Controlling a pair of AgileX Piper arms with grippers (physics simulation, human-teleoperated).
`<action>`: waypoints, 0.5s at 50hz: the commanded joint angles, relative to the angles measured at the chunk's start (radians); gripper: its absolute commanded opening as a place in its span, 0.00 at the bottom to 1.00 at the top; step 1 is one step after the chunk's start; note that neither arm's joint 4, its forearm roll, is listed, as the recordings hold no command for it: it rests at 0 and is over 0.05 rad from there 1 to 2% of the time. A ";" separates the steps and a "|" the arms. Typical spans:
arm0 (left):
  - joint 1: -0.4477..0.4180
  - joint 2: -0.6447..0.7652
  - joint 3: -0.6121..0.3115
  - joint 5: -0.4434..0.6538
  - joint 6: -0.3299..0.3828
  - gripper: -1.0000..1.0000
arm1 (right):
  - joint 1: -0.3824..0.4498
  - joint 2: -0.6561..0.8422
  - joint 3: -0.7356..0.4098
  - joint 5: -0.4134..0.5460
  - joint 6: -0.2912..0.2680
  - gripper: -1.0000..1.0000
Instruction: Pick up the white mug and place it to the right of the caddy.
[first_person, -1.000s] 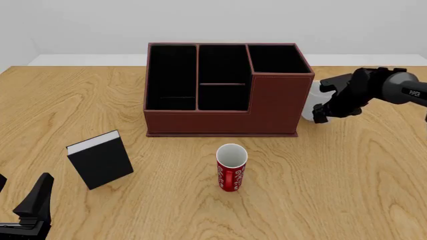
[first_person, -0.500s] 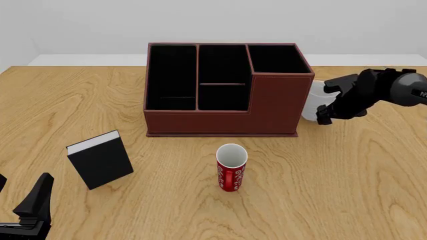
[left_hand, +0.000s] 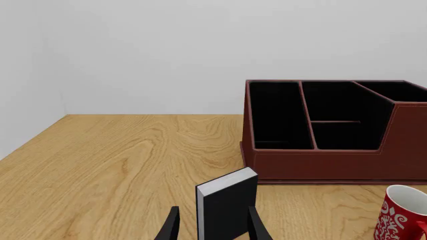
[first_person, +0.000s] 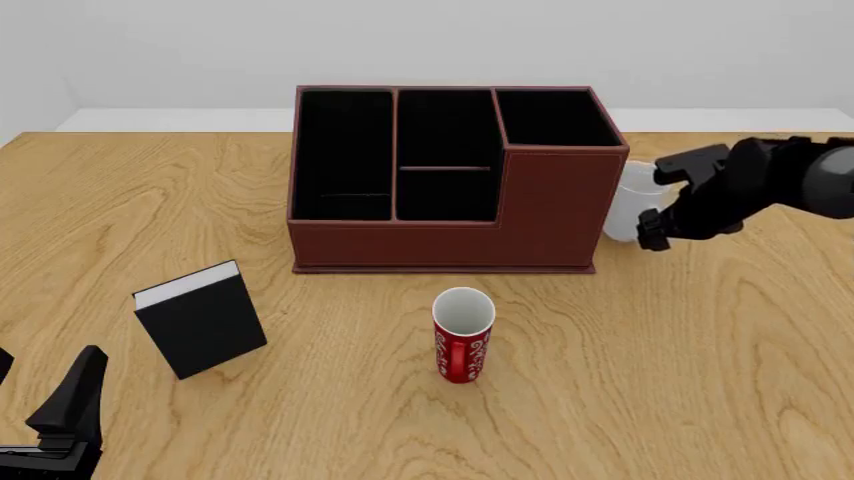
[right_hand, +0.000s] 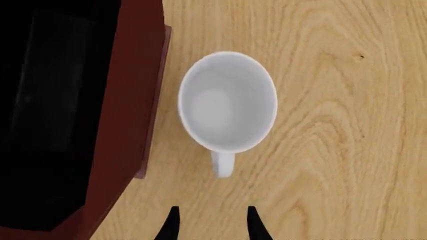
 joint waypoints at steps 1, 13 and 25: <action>0.000 0.000 0.000 0.000 0.000 1.00 | 0.026 -0.059 0.042 -0.009 0.020 1.00; 0.000 0.000 0.000 0.000 0.000 1.00 | 0.005 -0.110 0.103 -0.039 0.002 1.00; 0.000 0.000 0.000 0.000 0.000 1.00 | -0.004 -0.154 0.165 -0.070 -0.013 1.00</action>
